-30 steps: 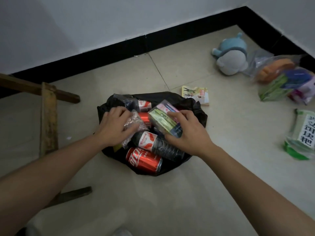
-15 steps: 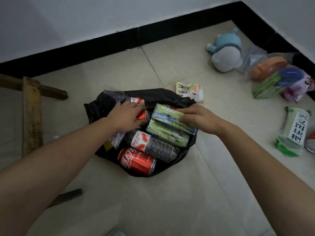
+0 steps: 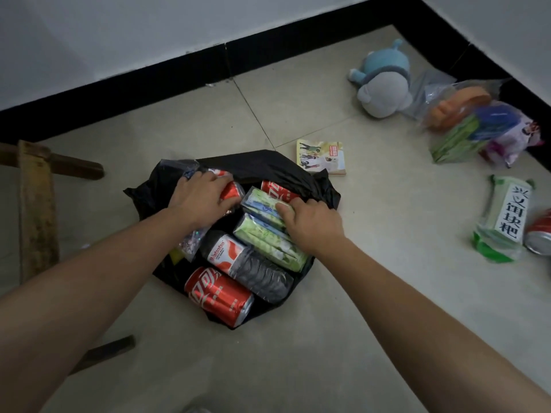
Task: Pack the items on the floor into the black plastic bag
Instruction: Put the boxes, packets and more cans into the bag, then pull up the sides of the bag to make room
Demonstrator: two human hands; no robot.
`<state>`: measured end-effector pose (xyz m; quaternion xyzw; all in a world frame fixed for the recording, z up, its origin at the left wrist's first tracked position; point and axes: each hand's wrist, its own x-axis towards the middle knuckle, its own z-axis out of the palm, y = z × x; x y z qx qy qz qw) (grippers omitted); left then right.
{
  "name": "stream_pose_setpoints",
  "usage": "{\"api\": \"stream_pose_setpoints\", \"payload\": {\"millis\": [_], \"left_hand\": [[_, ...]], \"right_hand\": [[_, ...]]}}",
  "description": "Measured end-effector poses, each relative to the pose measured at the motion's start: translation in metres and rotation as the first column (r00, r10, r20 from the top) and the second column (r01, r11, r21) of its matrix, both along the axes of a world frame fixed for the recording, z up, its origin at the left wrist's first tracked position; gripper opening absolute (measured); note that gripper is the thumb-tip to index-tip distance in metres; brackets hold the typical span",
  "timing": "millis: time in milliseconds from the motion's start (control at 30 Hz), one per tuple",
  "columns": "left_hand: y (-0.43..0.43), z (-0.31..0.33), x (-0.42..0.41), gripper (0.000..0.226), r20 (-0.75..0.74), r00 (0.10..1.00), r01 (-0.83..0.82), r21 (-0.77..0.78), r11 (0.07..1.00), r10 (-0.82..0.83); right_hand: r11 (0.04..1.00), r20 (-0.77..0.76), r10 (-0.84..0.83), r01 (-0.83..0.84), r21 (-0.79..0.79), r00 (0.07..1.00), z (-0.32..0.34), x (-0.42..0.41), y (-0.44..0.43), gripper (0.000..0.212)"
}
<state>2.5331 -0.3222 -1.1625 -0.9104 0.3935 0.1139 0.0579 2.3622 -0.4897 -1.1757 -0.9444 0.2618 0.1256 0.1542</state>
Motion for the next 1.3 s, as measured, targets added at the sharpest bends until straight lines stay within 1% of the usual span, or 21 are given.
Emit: {"api": "stream_pose_setpoints", "payload": {"millis": [67, 133, 200, 300, 400, 533, 600, 733, 800, 900, 967, 1067, 1167, 1233, 1300], "left_hand": [[0.001, 0.0, -0.001, 0.061, 0.05, 0.999, 0.004, -0.02, 1.0, -0.003], [-0.002, 0.0, -0.003, 0.057, 0.112, 0.993, 0.03, -0.075, 0.997, -0.022], [-0.009, 0.001, -0.007, 0.058, 0.129, 0.99, 0.072, -0.127, 0.989, -0.055], [-0.036, 0.007, -0.019, 0.065, 0.127, 0.983, 0.157, -0.216, 0.964, -0.132], [-0.083, 0.015, -0.039, 0.065, 0.111, 0.977, 0.206, -0.292, 0.934, -0.181], [-0.154, 0.012, -0.077, 0.068, 0.072, 0.953, 0.297, -0.382, 0.875, -0.293], [-0.185, 0.004, -0.101, 0.067, 0.04, 0.932, 0.346, -0.395, 0.851, -0.361], [-0.222, -0.019, -0.153, 0.066, -0.033, 0.862, 0.468, -0.33, 0.82, -0.505], [-0.228, -0.032, -0.178, 0.064, -0.089, 0.829, 0.526, -0.208, 0.824, -0.552], [-0.222, -0.051, -0.199, 0.069, -0.173, 0.803, 0.584, 0.033, 0.811, -0.57], [-0.213, -0.059, -0.2, 0.073, -0.19, 0.793, 0.603, 0.106, 0.791, -0.579], [-0.207, -0.06, -0.194, 0.073, -0.17, 0.788, 0.611, 0.101, 0.785, -0.592], [-0.21, -0.059, -0.192, 0.073, -0.167, 0.777, 0.626, 0.098, 0.774, -0.607], [-0.212, -0.058, -0.191, 0.071, -0.161, 0.767, 0.638, 0.089, 0.765, -0.621], [-0.218, -0.053, -0.185, 0.065, -0.124, 0.767, 0.635, 0.012, 0.772, -0.629]], "right_hand": [[0.999, 0.101, -0.039, 0.042, -0.03, 0.994, 0.003, -0.007, -0.004, 0.064], [0.99, 0.236, -0.064, 0.091, -0.106, 0.97, 0.009, -0.019, -0.014, 0.063], [0.977, 0.308, -0.093, 0.146, -0.154, 0.947, 0.015, -0.033, -0.032, 0.06], [0.959, 0.247, -0.206, 0.246, -0.142, 0.947, 0.019, -0.059, -0.071, 0.061], [0.908, 0.192, -0.361, 0.391, -0.152, 0.912, 0.018, -0.092, -0.113, 0.065], [0.782, 0.174, -0.576, 0.601, -0.166, 0.798, 0.009, -0.146, -0.154, 0.073], [0.715, 0.152, -0.665, 0.683, -0.153, 0.731, 0.002, -0.174, -0.169, 0.077], [0.603, 0.125, -0.778, 0.788, -0.122, 0.615, -0.014, -0.22, -0.191, 0.08], [0.568, 0.113, -0.811, 0.818, -0.087, 0.575, -0.018, -0.231, -0.203, 0.082], [0.538, 0.121, -0.836, 0.843, -0.011, 0.535, -0.025, -0.23, -0.222, 0.081], [0.534, 0.114, -0.84, 0.845, 0.008, 0.53, -0.035, -0.223, -0.228, 0.075], [0.513, 0.143, -0.845, 0.857, -0.051, 0.515, -0.05, -0.21, -0.224, 0.062], [0.483, 0.216, -0.85, 0.874, -0.048, 0.481, -0.053, -0.207, -0.207, 0.054], [0.517, 0.268, -0.816, 0.854, -0.058, 0.513, -0.053, -0.21, -0.192, 0.054], [0.556, 0.299, -0.778, 0.827, -0.08, 0.552, -0.052, -0.215, -0.186, 0.053]]}}
